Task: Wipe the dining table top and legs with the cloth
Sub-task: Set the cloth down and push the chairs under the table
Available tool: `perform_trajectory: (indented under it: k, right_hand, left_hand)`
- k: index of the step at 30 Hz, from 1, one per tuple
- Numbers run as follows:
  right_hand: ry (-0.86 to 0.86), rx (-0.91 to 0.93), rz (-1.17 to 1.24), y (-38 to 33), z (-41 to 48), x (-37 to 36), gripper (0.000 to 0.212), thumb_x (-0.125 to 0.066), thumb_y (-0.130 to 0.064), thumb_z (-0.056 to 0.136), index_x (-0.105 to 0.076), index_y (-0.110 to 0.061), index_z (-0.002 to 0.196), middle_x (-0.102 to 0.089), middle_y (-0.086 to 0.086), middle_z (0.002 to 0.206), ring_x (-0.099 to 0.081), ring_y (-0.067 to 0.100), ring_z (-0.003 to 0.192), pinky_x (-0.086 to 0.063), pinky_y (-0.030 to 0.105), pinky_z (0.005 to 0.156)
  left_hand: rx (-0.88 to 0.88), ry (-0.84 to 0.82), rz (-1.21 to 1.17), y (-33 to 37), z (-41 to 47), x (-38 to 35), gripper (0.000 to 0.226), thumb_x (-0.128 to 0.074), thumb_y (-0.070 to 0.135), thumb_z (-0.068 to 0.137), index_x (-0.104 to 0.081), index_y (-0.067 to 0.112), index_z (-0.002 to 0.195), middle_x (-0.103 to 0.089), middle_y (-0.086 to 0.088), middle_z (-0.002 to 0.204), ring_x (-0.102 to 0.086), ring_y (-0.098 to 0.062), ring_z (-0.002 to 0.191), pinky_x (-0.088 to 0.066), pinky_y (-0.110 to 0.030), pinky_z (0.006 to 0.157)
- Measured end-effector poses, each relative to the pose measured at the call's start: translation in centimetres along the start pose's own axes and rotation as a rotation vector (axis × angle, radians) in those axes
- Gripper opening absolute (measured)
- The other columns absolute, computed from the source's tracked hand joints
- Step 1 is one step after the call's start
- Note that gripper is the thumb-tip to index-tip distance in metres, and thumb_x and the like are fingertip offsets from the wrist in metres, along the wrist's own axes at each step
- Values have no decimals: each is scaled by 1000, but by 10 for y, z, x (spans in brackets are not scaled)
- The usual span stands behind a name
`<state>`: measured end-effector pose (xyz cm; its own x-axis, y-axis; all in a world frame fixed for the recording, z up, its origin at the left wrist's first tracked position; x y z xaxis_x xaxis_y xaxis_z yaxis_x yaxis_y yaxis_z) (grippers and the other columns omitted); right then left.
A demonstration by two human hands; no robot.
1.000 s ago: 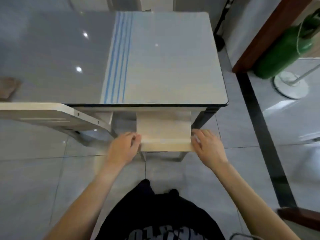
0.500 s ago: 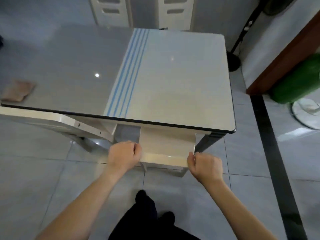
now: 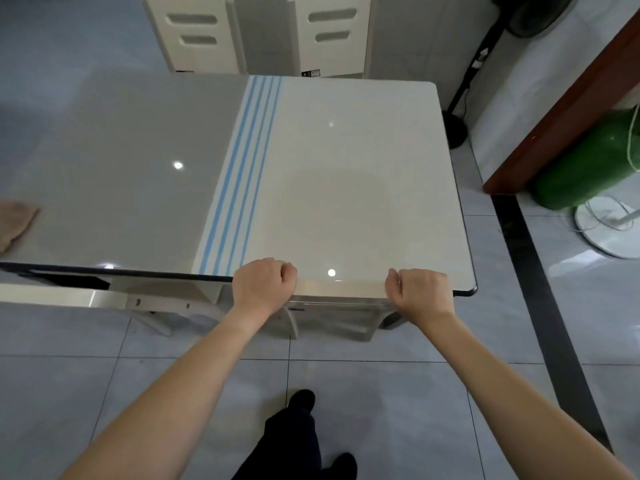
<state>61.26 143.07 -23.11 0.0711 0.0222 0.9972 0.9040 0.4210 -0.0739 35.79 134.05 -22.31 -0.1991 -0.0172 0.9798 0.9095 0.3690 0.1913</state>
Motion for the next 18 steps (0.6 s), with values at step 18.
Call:
perform_trajectory:
  k: [18]
  right_hand:
    - [-8,-61,4,-1,-7,3,56,-11,-46,83,-43,-15,49,-41,0,45,-43,25,46,-19,26,45]
  left_hand:
    - [-65,13,-15,-1,2,-2,40,-36,31,82,-57,13,53,-54,-1,57,-48,-23,51,-23,-24,43]
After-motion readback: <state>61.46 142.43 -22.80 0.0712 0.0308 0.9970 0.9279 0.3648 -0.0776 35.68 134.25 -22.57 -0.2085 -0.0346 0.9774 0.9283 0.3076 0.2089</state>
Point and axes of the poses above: each hand's wrist, its own z-axis towards the middle knuckle, its own x-axis out of the back of the hand, y = z × x, the point moved 9 cm from there along z, towards the middle knuckle
